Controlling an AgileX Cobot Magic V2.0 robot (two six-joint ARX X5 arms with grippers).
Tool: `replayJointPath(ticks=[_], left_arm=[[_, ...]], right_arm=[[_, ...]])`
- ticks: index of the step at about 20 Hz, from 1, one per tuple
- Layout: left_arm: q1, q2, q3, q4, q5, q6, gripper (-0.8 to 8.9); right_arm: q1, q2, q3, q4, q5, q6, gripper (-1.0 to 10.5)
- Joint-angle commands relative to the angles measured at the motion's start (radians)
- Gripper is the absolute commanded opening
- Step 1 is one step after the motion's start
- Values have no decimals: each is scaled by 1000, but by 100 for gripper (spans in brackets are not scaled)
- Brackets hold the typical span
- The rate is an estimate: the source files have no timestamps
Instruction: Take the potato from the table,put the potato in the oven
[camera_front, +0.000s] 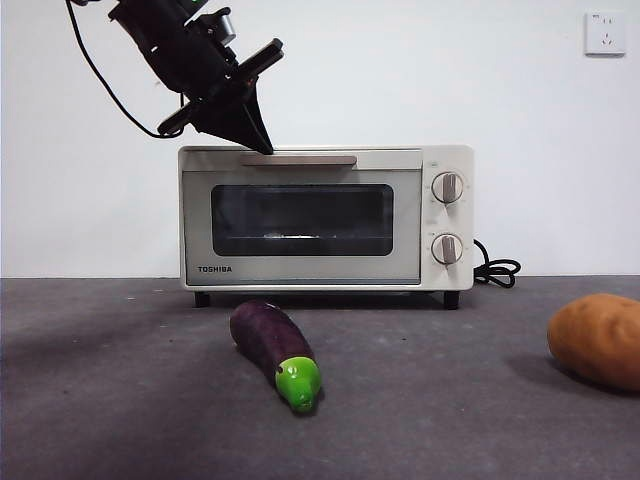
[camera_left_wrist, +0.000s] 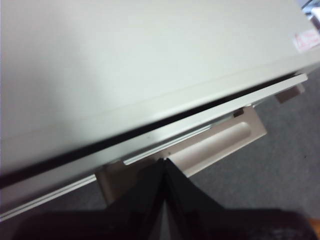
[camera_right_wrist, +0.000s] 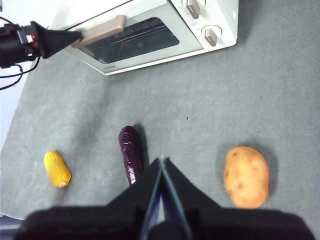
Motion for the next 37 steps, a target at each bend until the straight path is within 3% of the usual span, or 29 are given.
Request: replayJointPath(ticks=[1,14,37], left_arm=[[-8,32,-23,-79,-42,55,-6],[-14,31,-23,-247,-111,160,-6],[-71,31,-23,-405,-181,175,-6]], right_arm=[[0,0,3,3,4,-11,1],[0,0,3,3,5,-11,1],[0,0,3,-5,41,-19,1]])
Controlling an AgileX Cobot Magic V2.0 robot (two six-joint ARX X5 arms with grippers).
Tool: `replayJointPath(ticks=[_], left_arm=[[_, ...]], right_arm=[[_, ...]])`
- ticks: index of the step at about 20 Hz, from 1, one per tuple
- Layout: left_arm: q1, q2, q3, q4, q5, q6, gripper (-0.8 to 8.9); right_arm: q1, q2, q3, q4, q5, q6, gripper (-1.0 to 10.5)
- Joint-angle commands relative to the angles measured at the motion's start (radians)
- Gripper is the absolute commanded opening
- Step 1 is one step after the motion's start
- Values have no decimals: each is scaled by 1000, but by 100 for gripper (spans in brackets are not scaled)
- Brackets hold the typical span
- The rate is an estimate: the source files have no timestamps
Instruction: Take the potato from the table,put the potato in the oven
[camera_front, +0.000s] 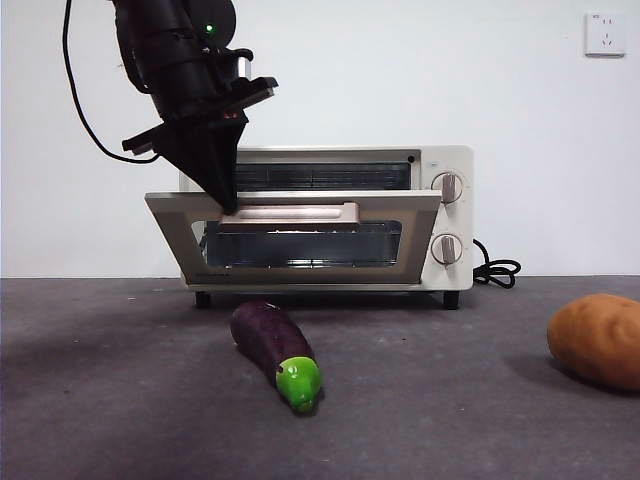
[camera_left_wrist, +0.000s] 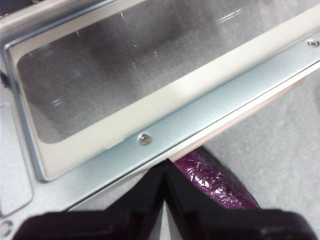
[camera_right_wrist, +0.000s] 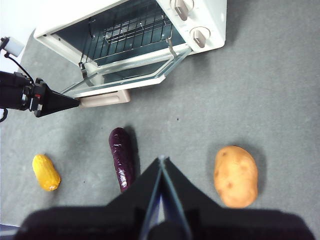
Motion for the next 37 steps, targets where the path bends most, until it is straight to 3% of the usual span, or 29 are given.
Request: replayJointPath(ticks=[1,22,28,37], left_arm=[[-4,32,-11,52,-34,19,-6],[-11,134,-12,-2,-79,56,-6],[-15,134,-12,-14,-78,55,-6],[-50,99,-12,-50,-58,55,-6]], right_arm=[[0,0,3,0,0,-14,1],[0,0,3,-8,1,-15,1],[0,0,3,-29,69,-34,1],[0,25,3,-39,71,-59,1]])
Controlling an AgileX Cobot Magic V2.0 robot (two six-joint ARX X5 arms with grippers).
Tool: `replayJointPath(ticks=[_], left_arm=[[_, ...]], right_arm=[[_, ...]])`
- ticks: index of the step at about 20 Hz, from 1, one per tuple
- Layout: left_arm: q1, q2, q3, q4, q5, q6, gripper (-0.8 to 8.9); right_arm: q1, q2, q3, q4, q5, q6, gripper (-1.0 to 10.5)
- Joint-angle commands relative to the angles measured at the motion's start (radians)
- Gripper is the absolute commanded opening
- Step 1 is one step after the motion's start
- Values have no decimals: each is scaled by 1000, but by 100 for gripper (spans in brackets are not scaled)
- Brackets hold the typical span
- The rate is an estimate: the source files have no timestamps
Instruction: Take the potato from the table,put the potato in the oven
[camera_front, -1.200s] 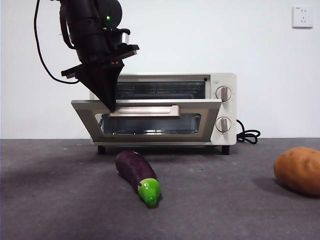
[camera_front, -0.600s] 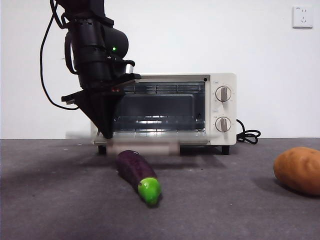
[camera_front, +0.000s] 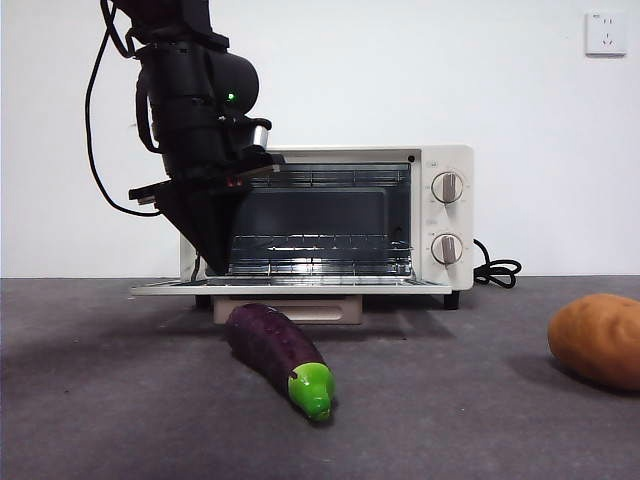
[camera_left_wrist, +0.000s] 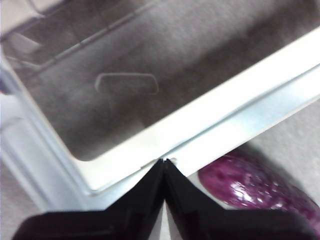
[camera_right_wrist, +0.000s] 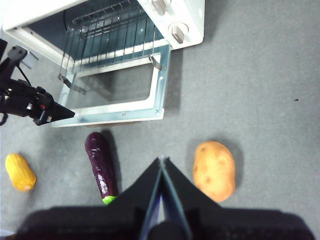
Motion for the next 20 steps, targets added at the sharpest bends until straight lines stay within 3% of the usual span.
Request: replayJointPath(ticks=[1,5,8,13,15,17,20], left_arm=[[-21,-38,-4,-12,29,12,-6],[-58,-157,-4,-32,51,11,-6],[-77,-288,-4,-77,51,6,-6],[-82,-549,-4,-103,46,-18,-6],[-81,-650,-4,-134,34,-20,-6],[-81,-740,-4,-190,-10,-26,-6],[-81,-858,-5,-216,-92,-43,-6]], right_arm=[[1,23,3,-20,0,-22,1],[2,85,3,-76,0,-53,12],[5,122,3,-96,-4,-77,160],[68,142,3,-71,2,-80,168],[109,143,3,-38,53,-81,170],[154,147,3,-14,137,-80,250],[207,185,3,-14,182,-79,294]])
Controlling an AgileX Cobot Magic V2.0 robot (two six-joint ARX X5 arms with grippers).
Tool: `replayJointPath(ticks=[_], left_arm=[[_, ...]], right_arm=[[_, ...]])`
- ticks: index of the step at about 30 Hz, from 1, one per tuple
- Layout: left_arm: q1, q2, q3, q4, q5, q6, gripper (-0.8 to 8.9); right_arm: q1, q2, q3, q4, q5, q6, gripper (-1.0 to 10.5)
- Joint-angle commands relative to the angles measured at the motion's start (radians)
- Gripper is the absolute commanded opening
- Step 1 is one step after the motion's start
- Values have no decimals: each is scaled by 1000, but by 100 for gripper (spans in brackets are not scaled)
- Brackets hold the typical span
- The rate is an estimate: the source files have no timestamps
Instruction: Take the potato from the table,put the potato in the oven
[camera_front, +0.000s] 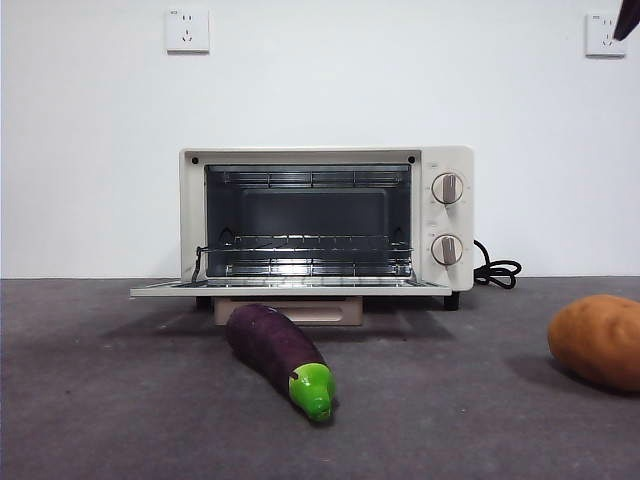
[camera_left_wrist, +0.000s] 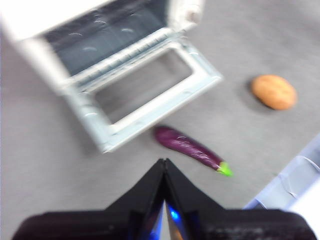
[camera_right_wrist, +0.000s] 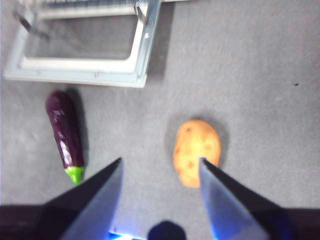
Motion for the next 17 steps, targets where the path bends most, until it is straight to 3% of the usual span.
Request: replayJointPath(ticks=[1,4,6,7,11,17], left_arm=[[-2,-80,-4,6,-12,-24,-6],[-2,-185,-6,6,-11,-59,-6],[-2,-243,-26,6,-12,-78,-6],[-2,-269,-44,6,-13,-88,-6],[-2,-373,-190,6,-61,-106,-6],[-2,-462,-386,6,-146,-120,-6]], right_arm=[[34,49,3,1,21,-9,294],[74,149,3,11,55,-2,322],[89,232,3,8,56,-5,530],[96,271,3,8,56,-8,578],[128,429,3,37,79,-6,567],[157,547,3,34,207,2,566]])
